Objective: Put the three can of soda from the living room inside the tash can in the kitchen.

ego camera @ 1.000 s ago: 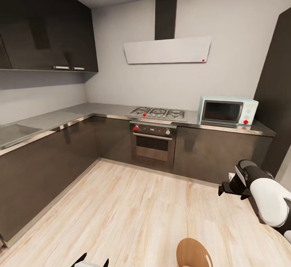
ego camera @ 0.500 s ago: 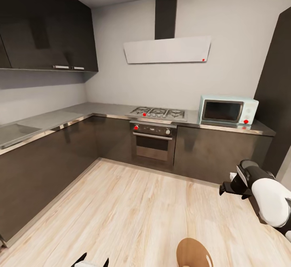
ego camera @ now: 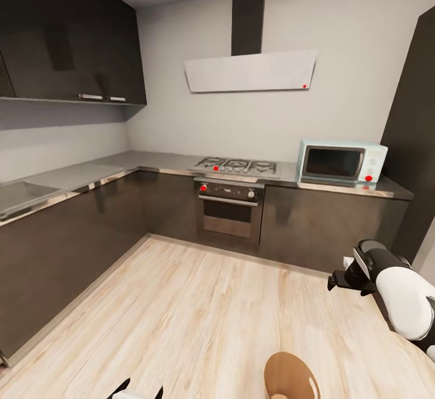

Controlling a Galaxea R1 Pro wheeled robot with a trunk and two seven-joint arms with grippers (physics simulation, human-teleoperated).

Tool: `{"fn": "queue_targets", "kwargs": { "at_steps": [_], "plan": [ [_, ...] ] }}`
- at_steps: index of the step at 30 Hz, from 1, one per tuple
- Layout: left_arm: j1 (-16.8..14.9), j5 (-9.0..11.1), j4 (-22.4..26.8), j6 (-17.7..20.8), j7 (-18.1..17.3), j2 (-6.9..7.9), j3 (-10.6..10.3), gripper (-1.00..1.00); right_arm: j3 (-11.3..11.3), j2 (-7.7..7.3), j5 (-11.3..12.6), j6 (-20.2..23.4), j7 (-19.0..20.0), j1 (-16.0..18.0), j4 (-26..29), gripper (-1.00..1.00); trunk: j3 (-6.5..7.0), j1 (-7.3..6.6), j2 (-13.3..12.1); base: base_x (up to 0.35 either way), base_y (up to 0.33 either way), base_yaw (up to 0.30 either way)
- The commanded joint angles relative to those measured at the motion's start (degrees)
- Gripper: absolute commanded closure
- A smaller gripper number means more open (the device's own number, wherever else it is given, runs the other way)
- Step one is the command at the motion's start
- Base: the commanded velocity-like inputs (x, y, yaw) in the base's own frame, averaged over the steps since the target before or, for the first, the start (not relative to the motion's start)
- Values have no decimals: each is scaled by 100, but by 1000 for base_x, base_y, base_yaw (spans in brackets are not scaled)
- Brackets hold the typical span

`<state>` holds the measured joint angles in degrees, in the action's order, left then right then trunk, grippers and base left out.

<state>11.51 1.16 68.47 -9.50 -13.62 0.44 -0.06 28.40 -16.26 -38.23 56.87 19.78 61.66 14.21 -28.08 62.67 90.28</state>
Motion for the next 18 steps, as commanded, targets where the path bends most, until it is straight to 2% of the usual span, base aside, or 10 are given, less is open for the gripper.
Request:
{"fn": "queue_targets", "kwargs": {
  "at_steps": [1,18],
  "plan": [
    [0,0,0,3,0,0,-1,-100,3,0,0,-7,2,-2,1,-100,-18,23,42,0,0,0],
    [0,-2,-6,13,0,0,-11,-100,21,23,8,-82,0,-13,-6,-100,-324,396,723,0,0,0]
  ]
}}
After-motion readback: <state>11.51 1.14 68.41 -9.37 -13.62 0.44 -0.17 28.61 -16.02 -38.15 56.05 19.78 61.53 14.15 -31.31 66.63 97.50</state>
